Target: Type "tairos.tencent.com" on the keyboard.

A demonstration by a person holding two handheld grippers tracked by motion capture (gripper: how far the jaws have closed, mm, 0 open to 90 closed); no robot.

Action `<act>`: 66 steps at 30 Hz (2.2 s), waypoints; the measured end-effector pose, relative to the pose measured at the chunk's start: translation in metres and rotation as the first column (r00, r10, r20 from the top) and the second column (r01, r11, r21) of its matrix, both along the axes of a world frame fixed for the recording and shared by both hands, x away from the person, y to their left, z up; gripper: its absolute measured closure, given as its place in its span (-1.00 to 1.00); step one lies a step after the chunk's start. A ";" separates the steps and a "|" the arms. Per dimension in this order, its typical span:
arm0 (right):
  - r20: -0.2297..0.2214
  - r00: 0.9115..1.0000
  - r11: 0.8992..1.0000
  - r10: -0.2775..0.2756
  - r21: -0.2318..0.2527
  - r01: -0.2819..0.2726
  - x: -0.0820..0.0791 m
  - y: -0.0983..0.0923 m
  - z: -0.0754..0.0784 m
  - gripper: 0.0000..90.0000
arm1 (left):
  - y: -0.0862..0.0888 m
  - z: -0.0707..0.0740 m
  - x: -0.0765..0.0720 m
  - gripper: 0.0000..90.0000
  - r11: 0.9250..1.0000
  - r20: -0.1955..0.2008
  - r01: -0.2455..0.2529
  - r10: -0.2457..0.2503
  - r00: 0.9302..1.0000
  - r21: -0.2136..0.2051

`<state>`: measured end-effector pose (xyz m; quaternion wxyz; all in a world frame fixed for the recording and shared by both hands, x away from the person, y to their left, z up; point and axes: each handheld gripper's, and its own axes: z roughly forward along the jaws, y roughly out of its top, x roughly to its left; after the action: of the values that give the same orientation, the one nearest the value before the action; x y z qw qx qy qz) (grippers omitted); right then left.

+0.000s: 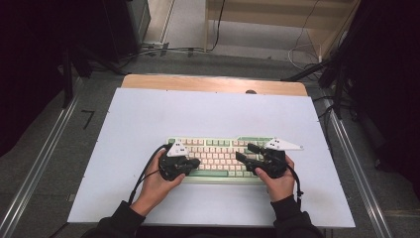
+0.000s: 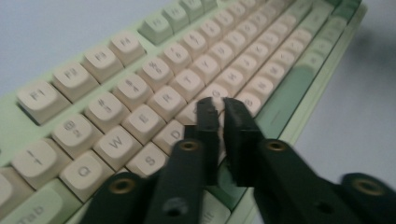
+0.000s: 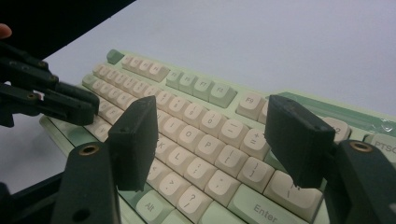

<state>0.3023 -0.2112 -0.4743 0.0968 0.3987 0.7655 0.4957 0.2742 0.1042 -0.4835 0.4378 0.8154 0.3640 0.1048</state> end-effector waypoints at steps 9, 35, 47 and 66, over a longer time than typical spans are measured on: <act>0.001 1.000 1.000 -0.001 0.000 0.001 0.001 -0.001 0.000 -0.27 | 0.027 0.010 0.002 -0.02 0.950 0.093 -0.176 0.206 0.974 -0.258; 0.004 0.999 0.998 0.053 -0.030 -0.053 0.006 0.015 0.000 0.37 | 0.030 0.007 0.005 -0.05 0.945 0.067 -0.190 0.214 0.975 -0.265; 0.007 0.996 0.993 0.085 -0.082 -0.085 0.009 0.027 0.000 0.94 | 0.030 0.007 0.006 -0.01 0.944 0.065 -0.190 0.215 0.974 -0.269; -0.035 0.996 0.971 0.083 -0.224 -0.088 0.014 0.053 -0.011 0.94 | 0.030 0.006 0.006 0.01 0.945 0.063 -0.189 0.213 0.975 -0.268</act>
<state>0.3166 -0.1585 -0.4856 0.1101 0.3582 0.8344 0.4042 0.2802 0.1345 -0.4771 0.5443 0.7038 0.4355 0.1369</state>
